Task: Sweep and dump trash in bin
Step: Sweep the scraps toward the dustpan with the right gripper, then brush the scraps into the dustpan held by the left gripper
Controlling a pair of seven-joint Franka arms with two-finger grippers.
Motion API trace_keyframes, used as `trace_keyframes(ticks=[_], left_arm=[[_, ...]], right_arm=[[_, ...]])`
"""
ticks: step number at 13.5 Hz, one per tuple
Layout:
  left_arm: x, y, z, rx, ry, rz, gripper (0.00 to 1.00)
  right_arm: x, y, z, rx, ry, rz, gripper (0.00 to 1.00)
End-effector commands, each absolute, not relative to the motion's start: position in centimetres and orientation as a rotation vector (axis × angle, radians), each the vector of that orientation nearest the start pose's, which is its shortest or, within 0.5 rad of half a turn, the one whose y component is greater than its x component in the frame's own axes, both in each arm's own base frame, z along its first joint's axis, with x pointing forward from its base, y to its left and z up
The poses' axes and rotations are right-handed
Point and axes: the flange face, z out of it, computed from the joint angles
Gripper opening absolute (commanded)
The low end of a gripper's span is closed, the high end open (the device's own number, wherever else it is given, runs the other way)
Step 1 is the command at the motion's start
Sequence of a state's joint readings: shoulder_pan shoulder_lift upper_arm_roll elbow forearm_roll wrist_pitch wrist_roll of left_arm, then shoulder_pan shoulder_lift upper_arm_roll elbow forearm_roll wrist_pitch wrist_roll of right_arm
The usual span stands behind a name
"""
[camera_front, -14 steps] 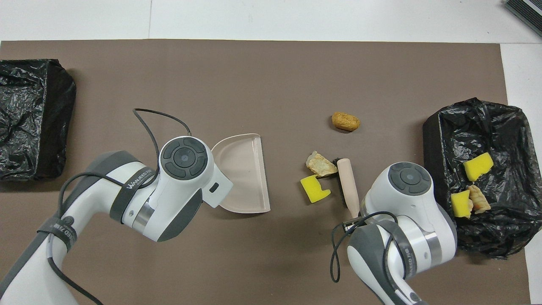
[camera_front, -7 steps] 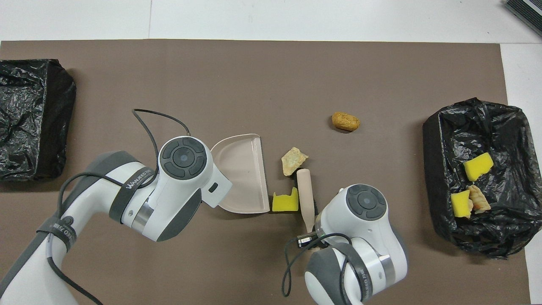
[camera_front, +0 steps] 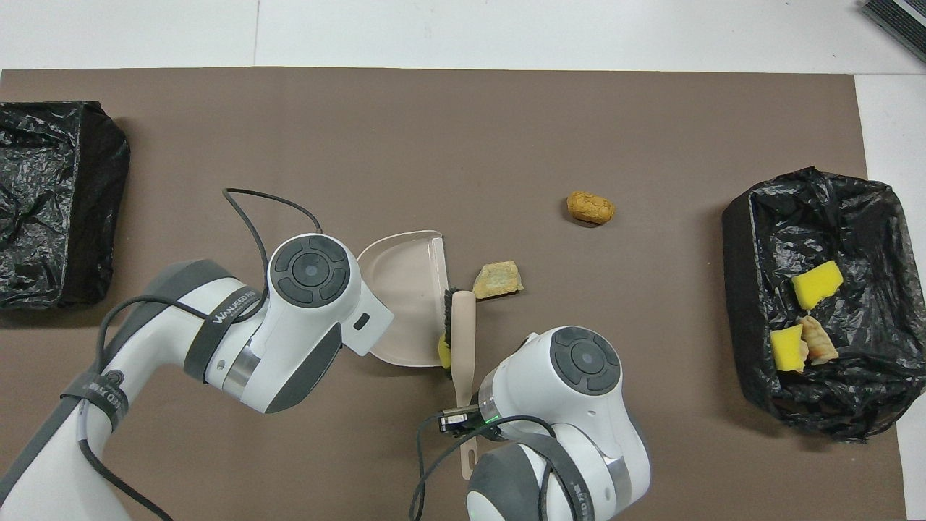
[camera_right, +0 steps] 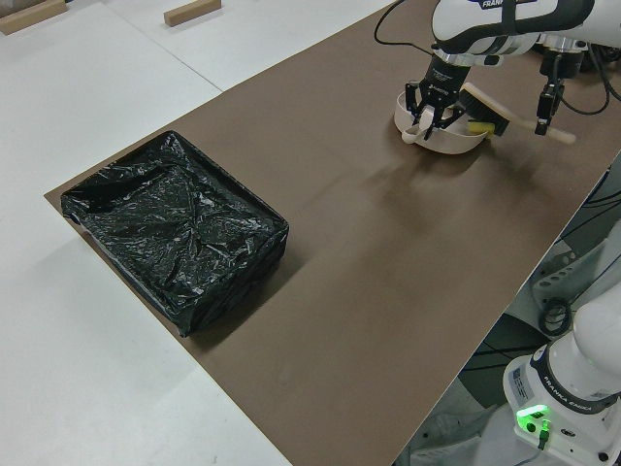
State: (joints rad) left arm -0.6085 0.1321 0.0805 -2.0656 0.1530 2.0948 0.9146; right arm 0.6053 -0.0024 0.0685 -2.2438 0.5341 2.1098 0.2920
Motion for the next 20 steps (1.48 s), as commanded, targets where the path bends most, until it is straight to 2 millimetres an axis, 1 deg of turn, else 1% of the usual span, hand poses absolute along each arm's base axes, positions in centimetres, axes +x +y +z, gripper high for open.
trace_keyframes(ticks=[1,3,4,5,6,7,8,10,12,13,14,15,16,17,19,20], left_arm=[[47.9,-26.7,36.3,-2.179,2.070,0.197,0.00],[48.2,-26.2,36.3,-2.191,2.057,0.192,0.00],[48.4,-25.9,36.3,-2.201,2.049,0.189,0.00],[48.4,-25.8,36.3,-2.204,2.045,0.189,0.00],[48.5,-25.8,36.2,-2.204,2.046,0.192,0.00],[48.4,-25.8,36.3,-2.207,2.042,0.189,0.00],[48.5,-25.8,36.2,-2.221,2.026,0.190,0.00],[48.5,-25.8,36.2,-2.237,2.007,0.188,0.00],[48.4,-25.8,36.3,-2.237,2.007,0.186,0.00],[48.5,-25.8,36.2,-2.238,2.005,0.188,0.00],[48.5,-25.8,36.2,-2.238,2.005,0.188,0.00],[48.4,-25.8,36.3,-2.239,2.005,0.186,0.00],[48.4,-25.8,36.2,-2.239,2.005,0.188,0.00],[48.4,-25.9,36.2,-2.246,1.998,0.187,0.00],[48.4,-25.9,36.2,-2.272,1.966,0.184,0.00],[48.4,-25.8,36.2,-2.271,1.966,0.187,0.00]], right_arm=[[40.6,33.6,40.3,-2.727,-0.064,0.468,0.00],[42.0,32.0,43.2,-2.720,-0.058,0.470,0.00],[42.1,31.5,44.6,-2.724,-0.077,0.508,0.00],[43.1,30.3,45.8,-2.766,-0.109,0.495,0.00],[44.3,29.1,46.5,-2.852,-0.154,0.466,0.00],[45.0,28.4,46.1,-2.911,-0.187,0.440,0.00],[45.7,27.2,45.8,-2.951,-0.235,0.407,0.00],[48.3,22.2,44.7,-3.031,-0.297,0.356,0.00],[50.2,17.6,43.9,-3.084,-0.365,0.332,0.00],[51.0,15.6,43.7,-3.080,-0.387,0.312,0.00],[51.6,14.0,42.7,-3.097,-0.421,0.324,0.00],[52.2,13.3,41.5,-3.142,-0.467,0.323,0.00],[52.9,13.0,40.1,-3.190,-0.525,0.328,0.00],[53.3,12.8,39.2,-3.226,-0.593,0.327,0.00],[54.1,11.9,37.9,-3.293,-0.792,0.334,0.00],[54.5,11.5,38.1,-3.330,-0.906,0.315,0.00]])
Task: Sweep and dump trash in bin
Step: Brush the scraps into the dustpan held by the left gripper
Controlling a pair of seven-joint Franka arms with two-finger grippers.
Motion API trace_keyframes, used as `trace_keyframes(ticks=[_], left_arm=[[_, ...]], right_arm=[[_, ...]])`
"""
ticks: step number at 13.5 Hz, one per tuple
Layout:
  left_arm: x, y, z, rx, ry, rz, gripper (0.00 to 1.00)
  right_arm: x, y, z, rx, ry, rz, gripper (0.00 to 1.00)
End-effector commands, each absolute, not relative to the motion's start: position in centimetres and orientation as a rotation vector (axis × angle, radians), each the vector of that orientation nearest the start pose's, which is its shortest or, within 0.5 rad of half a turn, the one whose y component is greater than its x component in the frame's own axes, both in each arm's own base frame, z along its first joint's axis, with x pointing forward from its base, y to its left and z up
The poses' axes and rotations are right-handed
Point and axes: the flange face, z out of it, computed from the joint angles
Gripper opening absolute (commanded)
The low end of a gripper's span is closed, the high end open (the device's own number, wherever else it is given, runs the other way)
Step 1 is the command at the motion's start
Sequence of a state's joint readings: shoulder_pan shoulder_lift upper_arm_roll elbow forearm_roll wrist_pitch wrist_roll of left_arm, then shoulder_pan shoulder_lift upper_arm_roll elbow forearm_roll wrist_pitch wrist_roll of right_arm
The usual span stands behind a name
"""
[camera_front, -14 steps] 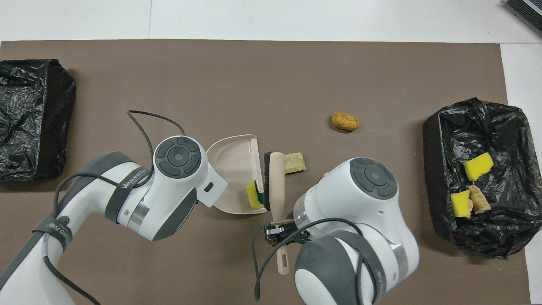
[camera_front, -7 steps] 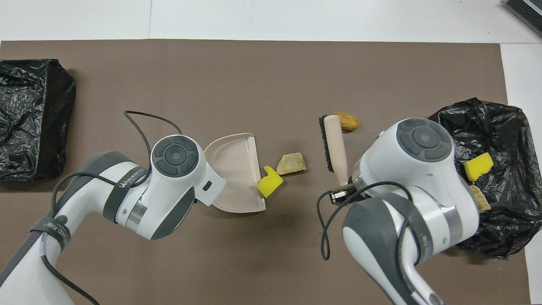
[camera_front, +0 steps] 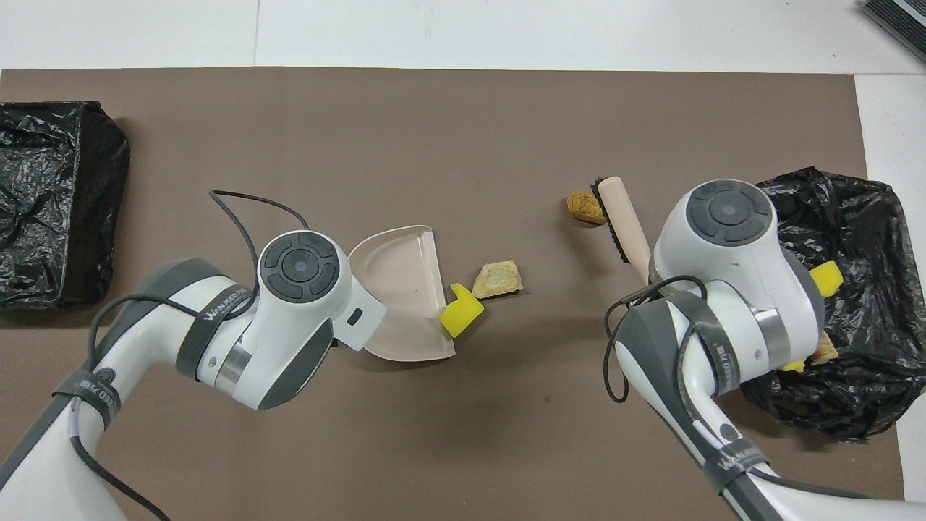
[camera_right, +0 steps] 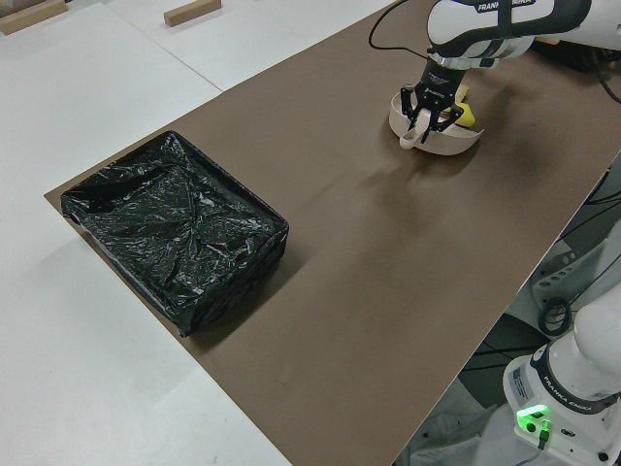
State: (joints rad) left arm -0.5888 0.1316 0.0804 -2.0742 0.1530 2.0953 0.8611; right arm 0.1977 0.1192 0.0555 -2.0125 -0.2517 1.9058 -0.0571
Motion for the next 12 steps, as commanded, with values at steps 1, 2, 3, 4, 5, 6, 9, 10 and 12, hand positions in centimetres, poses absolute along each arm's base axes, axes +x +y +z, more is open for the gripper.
trace_keyframes(ticks=[1,2,3,4,5,6,9,10,12], left_arm=[[48.3,-25.8,36.2,-2.273,1.965,0.189,0.00],[48.3,-25.9,36.2,-2.273,1.965,0.193,0.00],[48.2,-26.0,36.2,-2.270,1.968,0.195,0.00],[48.2,-26.0,36.2,-2.271,1.967,0.193,0.00],[48.2,-26.0,36.2,-2.271,1.967,0.193,0.00],[48.3,-25.9,36.2,-2.271,1.967,0.193,0.00],[48.2,-25.9,36.2,-2.273,1.965,0.191,0.00],[48.2,-25.9,36.2,-2.273,1.966,0.188,0.00],[48.2,-25.8,36.3,-2.273,1.966,0.186,0.00]], right_arm=[[54.9,11.1,38.3,-3.367,-0.981,0.305,0.00],[55.4,10.8,38.4,-3.382,-1.020,0.257,0.00],[56.2,10.1,37.4,-3.376,-1.022,0.239,0.00],[57.0,10.1,36.6,-3.372,-1.024,0.223,0.00],[57.9,10.1,36.4,-3.379,-1.038,0.218,0.00],[58.4,10.2,35.9,-3.398,-1.091,0.236,0.00],[57.0,11.5,33.7,-3.377,-1.006,0.310,0.00],[55.4,13.2,33.2,-3.333,-0.952,0.362,0.00],[52.9,15.6,33.2,-3.279,-0.837,0.459,0.00]])
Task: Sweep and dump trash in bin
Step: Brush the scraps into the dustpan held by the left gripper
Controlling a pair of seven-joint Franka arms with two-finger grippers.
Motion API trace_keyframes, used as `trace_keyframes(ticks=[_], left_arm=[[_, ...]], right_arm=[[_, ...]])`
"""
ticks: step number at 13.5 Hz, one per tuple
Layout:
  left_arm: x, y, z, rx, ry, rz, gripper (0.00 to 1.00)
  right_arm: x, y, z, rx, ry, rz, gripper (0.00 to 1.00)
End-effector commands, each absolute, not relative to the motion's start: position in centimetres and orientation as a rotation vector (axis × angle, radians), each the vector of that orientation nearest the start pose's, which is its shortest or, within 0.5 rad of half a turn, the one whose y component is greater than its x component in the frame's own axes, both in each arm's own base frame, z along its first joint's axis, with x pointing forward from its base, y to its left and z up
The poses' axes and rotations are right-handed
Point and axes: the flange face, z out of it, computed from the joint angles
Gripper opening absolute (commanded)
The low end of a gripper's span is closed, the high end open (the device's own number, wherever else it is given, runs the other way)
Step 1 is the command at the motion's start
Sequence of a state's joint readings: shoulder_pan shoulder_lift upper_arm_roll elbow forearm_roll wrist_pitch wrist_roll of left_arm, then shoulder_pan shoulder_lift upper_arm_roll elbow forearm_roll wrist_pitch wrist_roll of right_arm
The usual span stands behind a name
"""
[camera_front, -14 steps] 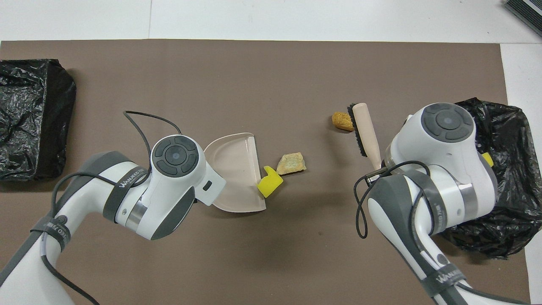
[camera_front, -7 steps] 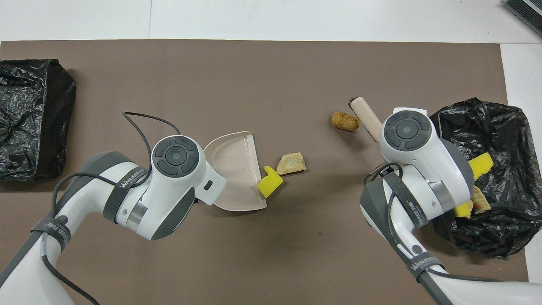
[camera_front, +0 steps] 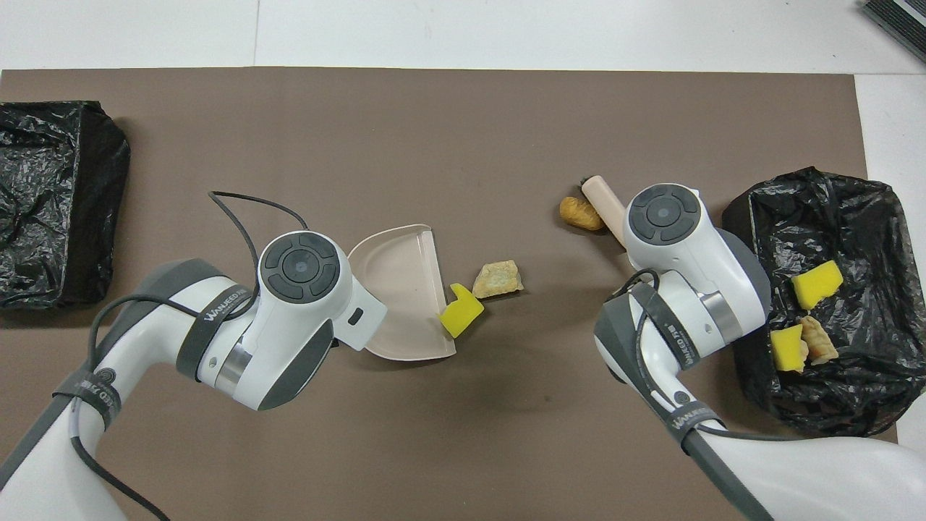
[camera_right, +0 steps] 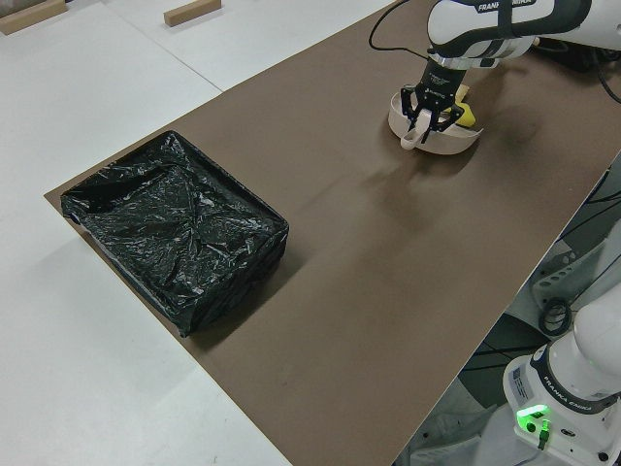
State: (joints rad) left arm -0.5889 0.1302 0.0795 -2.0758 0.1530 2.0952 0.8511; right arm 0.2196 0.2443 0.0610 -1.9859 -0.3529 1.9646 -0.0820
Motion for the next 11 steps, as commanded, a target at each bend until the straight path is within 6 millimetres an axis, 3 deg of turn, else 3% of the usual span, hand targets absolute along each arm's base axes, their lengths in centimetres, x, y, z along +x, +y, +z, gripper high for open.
trace_keyframes(ticks=[1,3,7,11], left_arm=[[48.2,-25.8,36.3,-2.273,1.966,0.186,0.00],[48.2,-25.8,36.3,-2.274,1.964,0.186,0.00],[48.2,-25.8,36.3,-2.273,1.966,0.186,0.00],[48.2,-25.7,36.3,-2.274,1.964,0.186,0.00]], right_arm=[[51.8,16.6,33.1,-3.254,-0.810,0.477,0.00],[49.8,17.7,32.6,-3.183,-0.742,0.516,0.00],[47.1,22.3,32.8,-3.082,-0.647,0.536,0.00],[44.8,24.8,32.9,-3.031,-0.581,0.549,0.00]])
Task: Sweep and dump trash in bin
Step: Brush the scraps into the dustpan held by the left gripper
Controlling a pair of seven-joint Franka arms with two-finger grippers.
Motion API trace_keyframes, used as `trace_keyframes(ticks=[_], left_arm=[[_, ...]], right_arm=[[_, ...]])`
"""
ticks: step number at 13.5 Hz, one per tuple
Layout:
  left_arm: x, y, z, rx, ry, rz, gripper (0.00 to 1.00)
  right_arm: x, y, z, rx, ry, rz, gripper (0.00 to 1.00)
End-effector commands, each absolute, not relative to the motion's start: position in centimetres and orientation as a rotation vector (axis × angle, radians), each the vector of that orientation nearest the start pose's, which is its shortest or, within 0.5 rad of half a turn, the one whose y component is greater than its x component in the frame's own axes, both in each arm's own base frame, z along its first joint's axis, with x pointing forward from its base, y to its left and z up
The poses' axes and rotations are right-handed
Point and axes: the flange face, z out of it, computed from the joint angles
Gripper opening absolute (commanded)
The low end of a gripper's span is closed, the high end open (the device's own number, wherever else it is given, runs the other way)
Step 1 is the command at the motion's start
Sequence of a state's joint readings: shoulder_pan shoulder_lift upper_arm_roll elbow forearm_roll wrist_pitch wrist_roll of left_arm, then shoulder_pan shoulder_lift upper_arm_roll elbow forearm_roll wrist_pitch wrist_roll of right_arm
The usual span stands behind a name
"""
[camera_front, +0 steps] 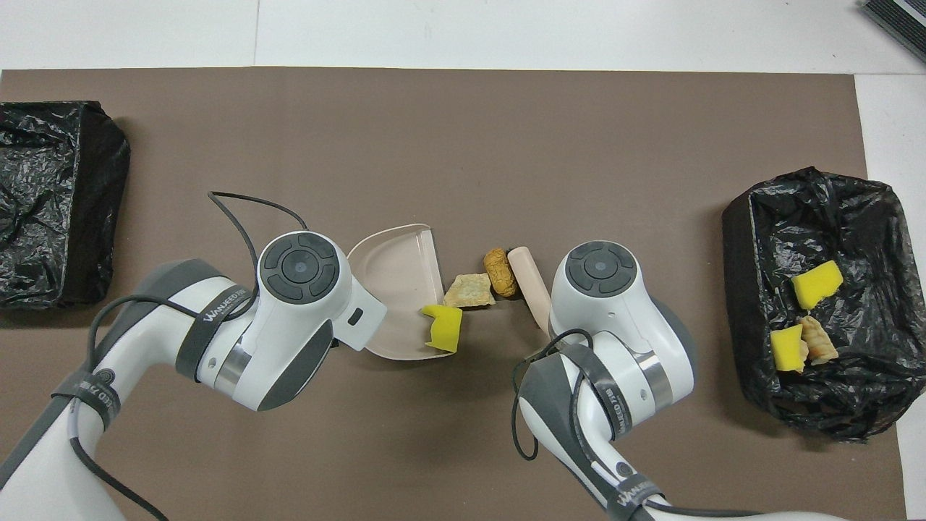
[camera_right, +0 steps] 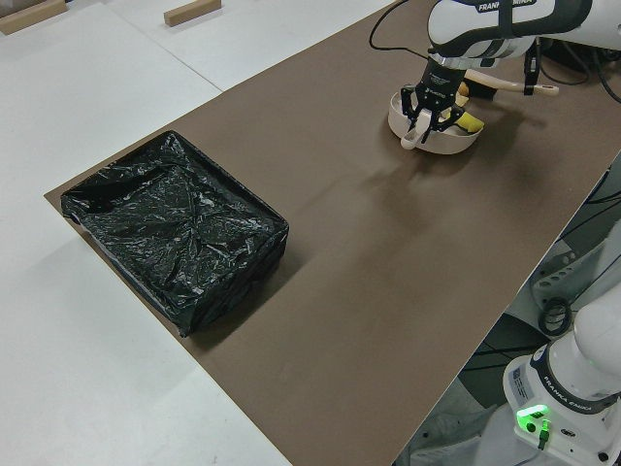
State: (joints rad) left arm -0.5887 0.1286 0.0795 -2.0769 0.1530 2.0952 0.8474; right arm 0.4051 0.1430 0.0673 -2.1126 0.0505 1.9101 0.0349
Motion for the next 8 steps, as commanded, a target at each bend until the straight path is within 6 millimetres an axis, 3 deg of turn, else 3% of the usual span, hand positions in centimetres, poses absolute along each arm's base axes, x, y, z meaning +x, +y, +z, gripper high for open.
trace_keyframes(ticks=[1,8], left_arm=[[48.2,-25.7,36.3,-2.274,1.964,0.186,0.00],[48.3,-25.6,36.3,-2.270,1.970,0.180,0.00]], right_arm=[[44.8,25.1,32.8,-3.018,-0.546,0.546,0.00],[43.3,30.9,33.3,-2.875,-0.403,0.463,0.00]])
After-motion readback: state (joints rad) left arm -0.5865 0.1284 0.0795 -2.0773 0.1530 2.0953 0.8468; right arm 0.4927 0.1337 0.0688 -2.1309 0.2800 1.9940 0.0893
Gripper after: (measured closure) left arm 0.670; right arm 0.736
